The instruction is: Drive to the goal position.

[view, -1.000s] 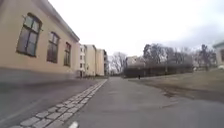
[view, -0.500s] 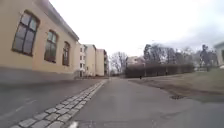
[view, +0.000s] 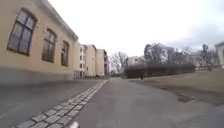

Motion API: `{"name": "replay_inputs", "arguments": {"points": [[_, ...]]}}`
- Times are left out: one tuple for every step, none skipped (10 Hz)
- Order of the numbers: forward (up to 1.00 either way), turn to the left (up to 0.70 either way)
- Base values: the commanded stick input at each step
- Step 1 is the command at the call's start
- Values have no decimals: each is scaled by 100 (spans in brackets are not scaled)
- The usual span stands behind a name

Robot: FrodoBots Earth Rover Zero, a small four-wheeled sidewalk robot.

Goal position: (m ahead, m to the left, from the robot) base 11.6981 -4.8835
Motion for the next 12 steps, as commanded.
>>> {"name": "replay_inputs", "arguments": {"points": [[70,-33],[70,-35],[70,0],[70,0],[70,0],[70,0],[70,0],[70,-2],[70,-31],[70,-35],[70,-35],[70,-35]]}}
